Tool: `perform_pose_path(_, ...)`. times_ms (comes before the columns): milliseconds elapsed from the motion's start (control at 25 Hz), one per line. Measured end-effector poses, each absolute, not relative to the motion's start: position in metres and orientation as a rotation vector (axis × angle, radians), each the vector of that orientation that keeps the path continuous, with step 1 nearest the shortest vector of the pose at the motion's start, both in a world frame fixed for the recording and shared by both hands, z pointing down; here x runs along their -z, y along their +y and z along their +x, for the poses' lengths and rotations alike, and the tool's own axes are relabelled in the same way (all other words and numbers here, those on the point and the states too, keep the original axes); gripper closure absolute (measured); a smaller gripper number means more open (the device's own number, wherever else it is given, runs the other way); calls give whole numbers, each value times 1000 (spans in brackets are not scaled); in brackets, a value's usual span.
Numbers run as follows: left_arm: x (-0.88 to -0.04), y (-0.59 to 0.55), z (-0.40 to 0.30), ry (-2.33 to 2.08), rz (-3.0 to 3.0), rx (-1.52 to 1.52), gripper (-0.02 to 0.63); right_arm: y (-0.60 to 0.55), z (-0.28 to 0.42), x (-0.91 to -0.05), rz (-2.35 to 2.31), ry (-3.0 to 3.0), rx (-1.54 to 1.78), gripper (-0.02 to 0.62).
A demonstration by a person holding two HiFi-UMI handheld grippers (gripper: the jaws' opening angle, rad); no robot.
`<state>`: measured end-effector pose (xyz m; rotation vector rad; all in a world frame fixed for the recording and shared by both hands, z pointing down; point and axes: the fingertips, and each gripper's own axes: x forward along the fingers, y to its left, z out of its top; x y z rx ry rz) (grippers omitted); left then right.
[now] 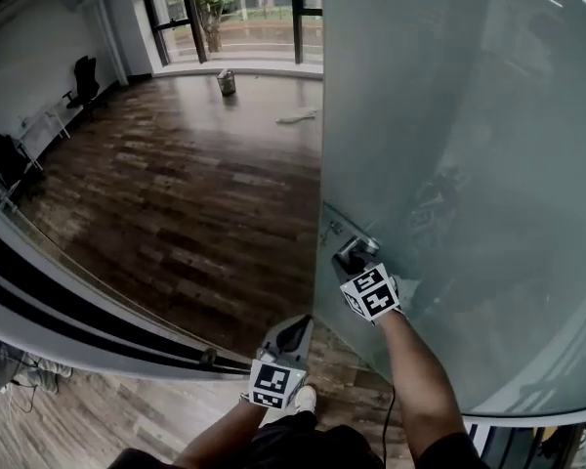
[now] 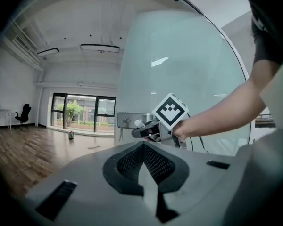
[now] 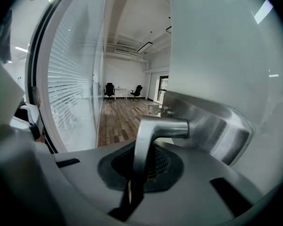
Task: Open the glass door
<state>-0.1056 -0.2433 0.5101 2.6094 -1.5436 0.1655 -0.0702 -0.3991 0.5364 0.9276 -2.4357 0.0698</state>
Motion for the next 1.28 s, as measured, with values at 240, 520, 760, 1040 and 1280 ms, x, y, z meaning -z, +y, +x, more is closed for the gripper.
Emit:
perform_pose_path(240,-515,-293,-86,-1520,2610,-177,607,-476,-19,-541,1054,-2381,-118,580)
perform_pose_path(520,-526,-351,-39,-1469,2603,-237,607,-564,66,-548,1202,-2319,-186,580)
perform_pose_path(760,-524,-405,15,-1503,2613,-200,607,-635,156,-553,1328,-2271,-243,580)
perform_pose_path(1040,-522,-443,64,-1502,2611,-203,607,-695,261,-550,1488,-2174,-314,580)
perform_pose_path(1280,-537,-470,90,-1512,2578,-218,607,-729,344,-552,1599,-2092,-383,580)
